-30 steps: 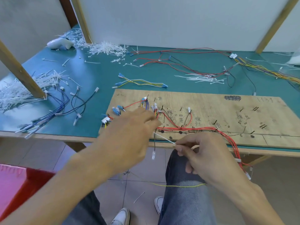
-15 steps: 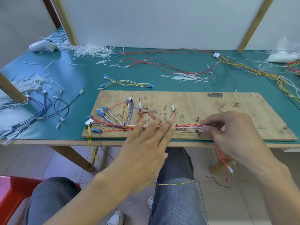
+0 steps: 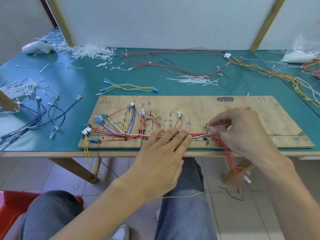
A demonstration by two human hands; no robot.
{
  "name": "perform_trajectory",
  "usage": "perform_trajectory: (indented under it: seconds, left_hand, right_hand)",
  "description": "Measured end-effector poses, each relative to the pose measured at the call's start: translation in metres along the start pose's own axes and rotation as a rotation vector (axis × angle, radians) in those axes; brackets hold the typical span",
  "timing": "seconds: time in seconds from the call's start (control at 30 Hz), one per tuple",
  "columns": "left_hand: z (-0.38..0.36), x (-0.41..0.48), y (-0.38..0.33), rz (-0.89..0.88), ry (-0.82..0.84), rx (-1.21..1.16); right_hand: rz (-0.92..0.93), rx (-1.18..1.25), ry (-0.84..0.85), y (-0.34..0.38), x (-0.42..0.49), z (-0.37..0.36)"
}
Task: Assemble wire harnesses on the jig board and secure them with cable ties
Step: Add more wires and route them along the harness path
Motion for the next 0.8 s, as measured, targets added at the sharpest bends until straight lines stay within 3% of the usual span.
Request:
perform_trajectory:
  seconds: [0.23, 0.47, 0.67, 0.8]
  left_hand:
    - [-0.004, 0.001, 0.001, 0.005, -0.012, 0.013]
    - [-0.002, 0.005, -0.001, 0.005, -0.012, 0.035]
    - [-0.001, 0.007, -0.002, 0.001, -0.033, 0.021]
    - [-0.002, 0.010, -0.001, -0.011, -0.034, 0.020]
  right_hand:
    - [0.417, -0.119, 0.059, 0.010, 0.016, 0.001]
    - [0.278, -0.080, 0.118, -0.008, 0.042, -0.004]
    - [0.296, -0.098, 0.000, -0.017, 0.020, -0.013]
    - [0.216, -0.052, -0.095, -0.019, 0.013, -0.018]
Point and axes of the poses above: each hand's wrist, its own x-axis towards the middle knuckle, its own z-axis out of the back of the hand, y = z × x, the point moved 1 cm from there along x, towards the middle knuckle, and after that the axes turned 11 degrees about -z, right-handed, at the moved point
